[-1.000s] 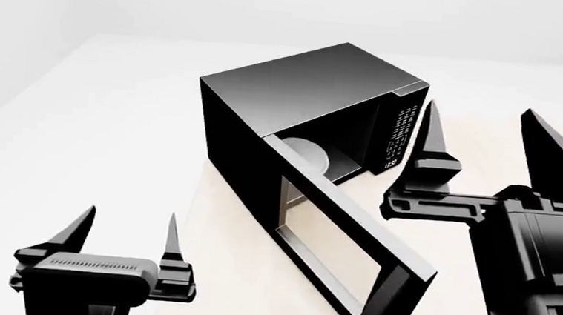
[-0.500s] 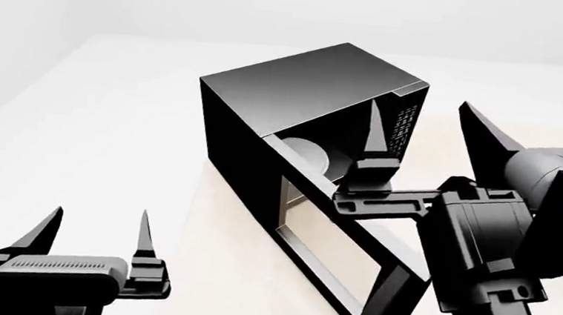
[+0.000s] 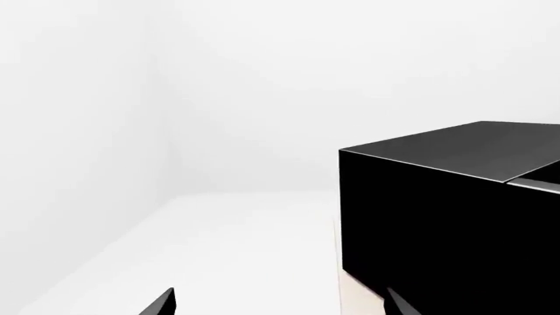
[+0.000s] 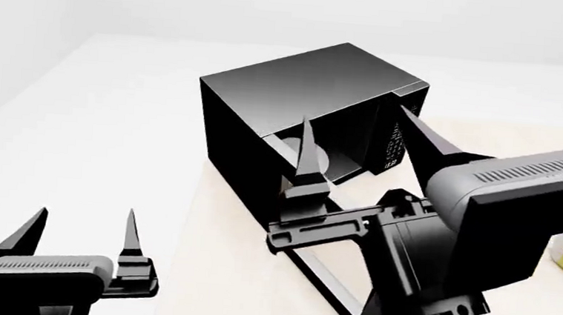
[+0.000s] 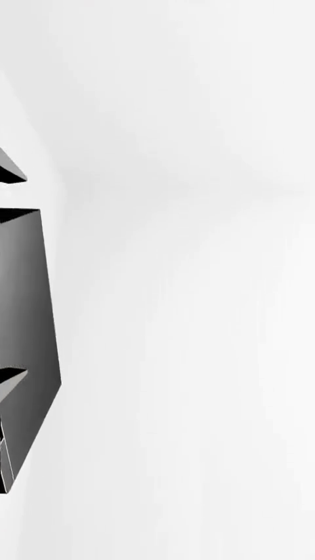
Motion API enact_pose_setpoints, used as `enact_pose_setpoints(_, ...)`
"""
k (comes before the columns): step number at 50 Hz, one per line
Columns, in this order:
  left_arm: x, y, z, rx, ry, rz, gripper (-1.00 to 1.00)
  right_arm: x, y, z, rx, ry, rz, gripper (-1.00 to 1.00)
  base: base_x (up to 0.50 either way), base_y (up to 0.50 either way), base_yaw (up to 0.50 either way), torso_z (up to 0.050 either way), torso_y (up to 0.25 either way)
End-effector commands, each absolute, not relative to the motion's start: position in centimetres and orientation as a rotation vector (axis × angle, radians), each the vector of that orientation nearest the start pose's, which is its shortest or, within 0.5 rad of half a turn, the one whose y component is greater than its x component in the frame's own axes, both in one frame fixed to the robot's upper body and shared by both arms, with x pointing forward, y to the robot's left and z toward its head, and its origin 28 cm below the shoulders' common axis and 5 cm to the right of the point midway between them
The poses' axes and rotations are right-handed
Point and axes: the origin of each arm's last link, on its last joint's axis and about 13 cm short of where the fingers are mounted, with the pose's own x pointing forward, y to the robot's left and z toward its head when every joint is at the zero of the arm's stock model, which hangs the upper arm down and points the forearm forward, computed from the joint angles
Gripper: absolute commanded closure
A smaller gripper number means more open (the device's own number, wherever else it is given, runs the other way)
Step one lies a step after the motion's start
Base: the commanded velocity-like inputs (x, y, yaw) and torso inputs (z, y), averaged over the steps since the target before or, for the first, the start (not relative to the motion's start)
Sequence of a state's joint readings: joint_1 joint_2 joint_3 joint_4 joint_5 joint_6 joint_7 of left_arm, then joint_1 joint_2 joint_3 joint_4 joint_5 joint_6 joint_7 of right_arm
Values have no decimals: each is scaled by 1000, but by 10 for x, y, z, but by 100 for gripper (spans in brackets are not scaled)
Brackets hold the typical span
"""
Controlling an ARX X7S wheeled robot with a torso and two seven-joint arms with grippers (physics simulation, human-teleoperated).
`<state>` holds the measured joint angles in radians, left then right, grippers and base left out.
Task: Close the microwave.
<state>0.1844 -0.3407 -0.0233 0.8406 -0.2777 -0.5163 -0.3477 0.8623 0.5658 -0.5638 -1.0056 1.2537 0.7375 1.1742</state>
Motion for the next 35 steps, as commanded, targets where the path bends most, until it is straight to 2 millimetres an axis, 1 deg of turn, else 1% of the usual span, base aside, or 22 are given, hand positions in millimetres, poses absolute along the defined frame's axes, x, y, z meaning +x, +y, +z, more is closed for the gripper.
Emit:
enact_pose_setpoints(1,150,240,123,82,-126,133,-100,151,-38,243,3,-324,337,-100,0,0,0,0,0)
enact_pose_setpoints(6,149,240,123,82,-127,130,-100,147,-33,241,-12,-316,372,-100,0,0,0,0,0)
enact_pose_setpoints(16,149,240,123,82,-127,128,-100,149,-29,241,-10,-307,385,-100,0,0,0,0,0)
enact_pose_setpoints(27,150,239,122,82,-124,121,-100,161,-21,242,-14,-277,399,-100,0,0,0,0,0)
enact_pose_setpoints(31,150,239,123,81,-126,122,-100,166,-20,246,-6,-275,393,-100,0,0,0,0,0)
enact_pose_setpoints(35,149,239,124,81,-126,122,-100,172,-19,246,-4,-267,386,-100,0,0,0,0,0)
